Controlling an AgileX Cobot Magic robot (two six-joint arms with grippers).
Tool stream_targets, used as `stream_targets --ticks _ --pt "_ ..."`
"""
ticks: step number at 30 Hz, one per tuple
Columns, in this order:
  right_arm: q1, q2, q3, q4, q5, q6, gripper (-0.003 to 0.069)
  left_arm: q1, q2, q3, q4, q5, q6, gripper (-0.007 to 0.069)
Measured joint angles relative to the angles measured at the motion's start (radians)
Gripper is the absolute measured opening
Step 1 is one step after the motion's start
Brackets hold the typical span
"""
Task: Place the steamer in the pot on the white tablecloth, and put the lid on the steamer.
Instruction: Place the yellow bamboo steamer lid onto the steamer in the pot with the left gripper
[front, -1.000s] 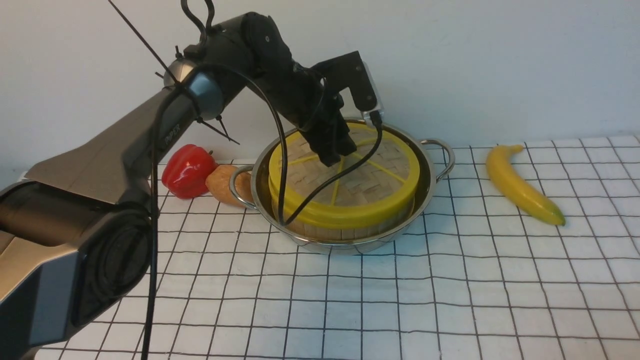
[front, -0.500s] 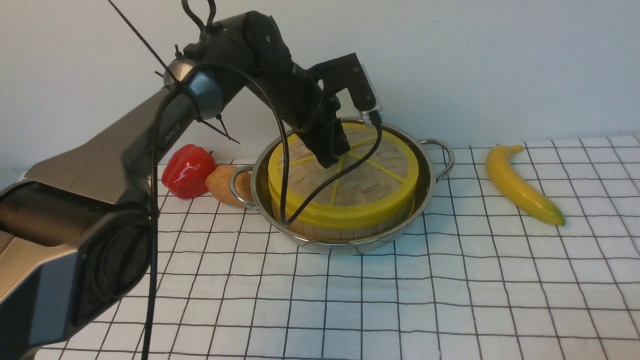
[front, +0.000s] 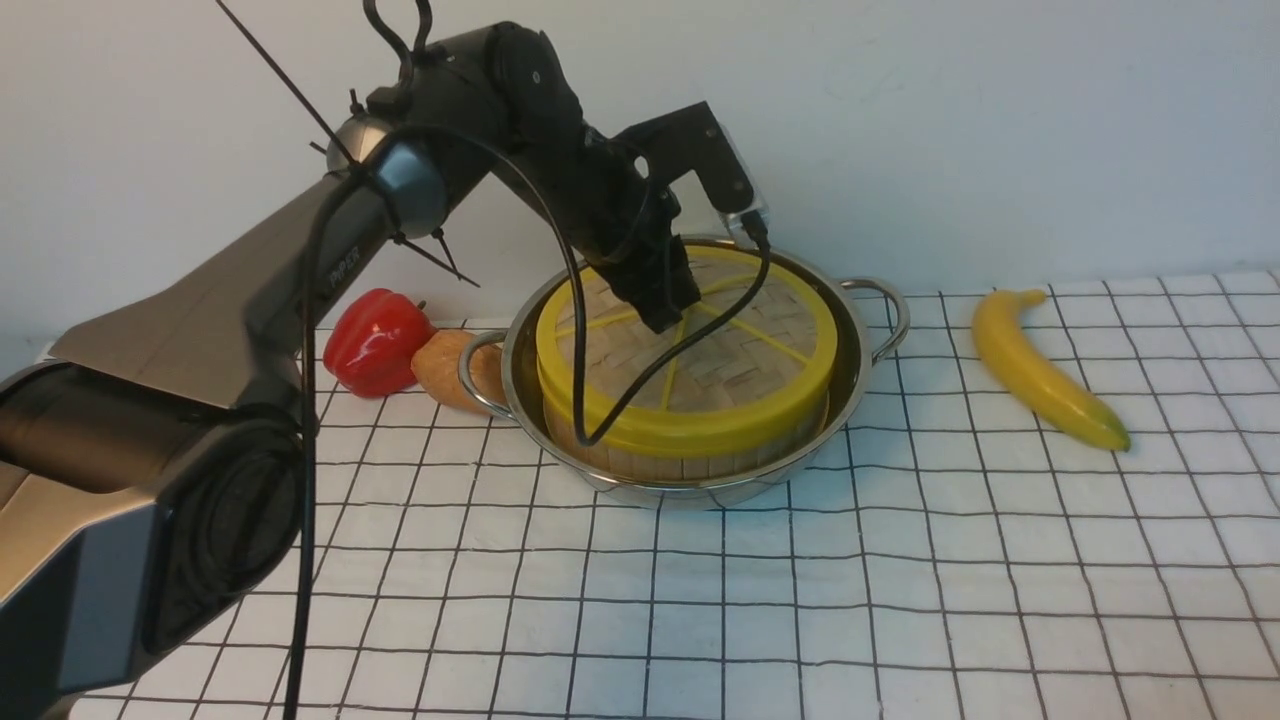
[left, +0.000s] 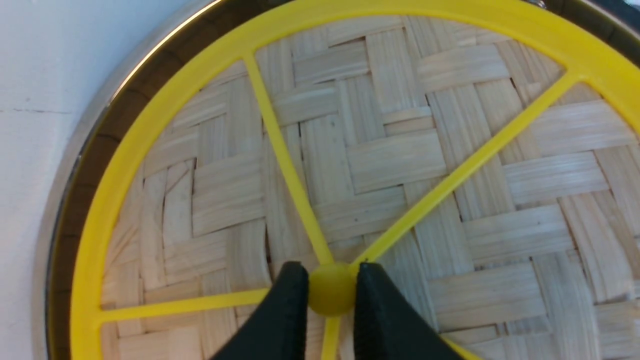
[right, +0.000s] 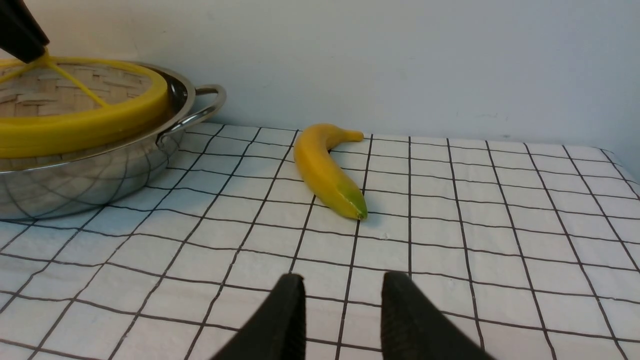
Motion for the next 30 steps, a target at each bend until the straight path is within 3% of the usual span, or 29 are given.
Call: stream_targets --ticks 14,30 --pt "0.0 0.0 0.0 0.0 0.0 0.0 0.024 -0.001 -0.011 0.0 0.064 0.033 -0.014 0.0105" --pt "0.0 0.0 0.0 0.0 0.0 0.0 0.024 -0.001 -0.011 0.0 0.053 0.027 -0.006 0.0105"
